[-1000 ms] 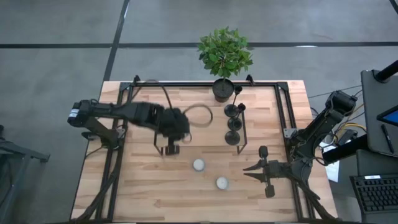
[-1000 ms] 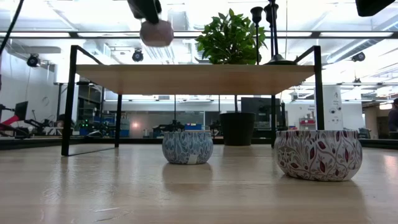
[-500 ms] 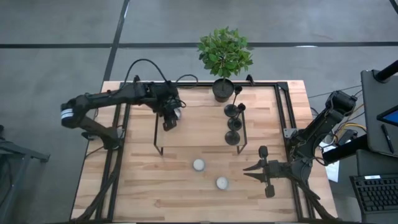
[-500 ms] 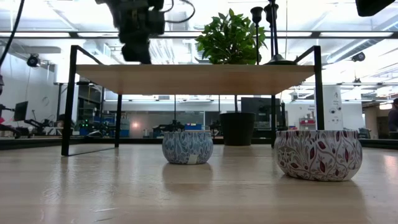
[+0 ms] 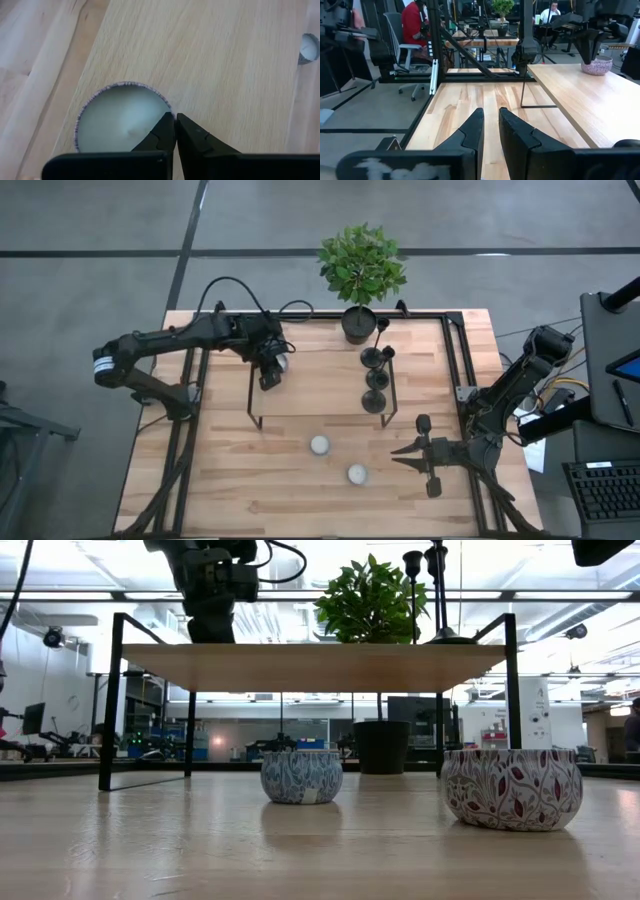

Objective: Pick & Place candle stick holders
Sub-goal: Put the pink scented black candle on the shelf, then put the blue scented candle on the shelf aligned with the other scented candle

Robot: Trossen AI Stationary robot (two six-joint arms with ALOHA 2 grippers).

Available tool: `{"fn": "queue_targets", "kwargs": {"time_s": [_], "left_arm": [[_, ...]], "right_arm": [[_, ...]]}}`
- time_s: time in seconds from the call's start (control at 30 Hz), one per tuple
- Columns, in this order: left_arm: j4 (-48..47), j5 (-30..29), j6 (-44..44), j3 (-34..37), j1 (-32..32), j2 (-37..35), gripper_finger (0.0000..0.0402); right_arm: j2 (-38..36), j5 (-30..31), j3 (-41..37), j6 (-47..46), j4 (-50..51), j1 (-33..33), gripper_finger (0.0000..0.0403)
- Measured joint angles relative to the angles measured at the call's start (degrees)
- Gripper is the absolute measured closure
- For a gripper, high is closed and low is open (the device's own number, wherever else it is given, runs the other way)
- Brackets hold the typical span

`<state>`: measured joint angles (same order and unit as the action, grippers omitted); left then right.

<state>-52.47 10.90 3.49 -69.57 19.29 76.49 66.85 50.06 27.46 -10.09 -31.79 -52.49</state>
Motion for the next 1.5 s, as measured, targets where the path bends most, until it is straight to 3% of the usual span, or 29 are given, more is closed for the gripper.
{"fn": "queue_targets", "kwargs": {"time_s": [0.5,0.7,1.0,1.27,1.5], "left_arm": [[0.54,-2.12,2.70,-1.59,-0.12,-0.76,0.0309],[1.30,-1.57,2.78,-4.24,-2.02,-2.73,0.0299],[8.88,-3.57,5.27,-4.15,-17.84,-3.72,0.0300],[22.87,-9.61,5.70,-0.70,-34.85,-3.42,0.0300],[36.12,-12.95,5.83,5.31,-43.71,-1.37,0.0300]], "right_arm": [[0.00,0.01,0.00,0.00,0.00,0.02,0.0351],[0.00,0.01,0.00,0.00,0.01,0.02,0.0351],[0.00,0.02,-0.07,0.00,0.26,0.02,0.0351],[0.00,0.02,-0.07,-0.21,0.26,0.00,0.0351],[0.00,0.35,-0.08,-0.29,0.24,0.00,0.0351]]}}
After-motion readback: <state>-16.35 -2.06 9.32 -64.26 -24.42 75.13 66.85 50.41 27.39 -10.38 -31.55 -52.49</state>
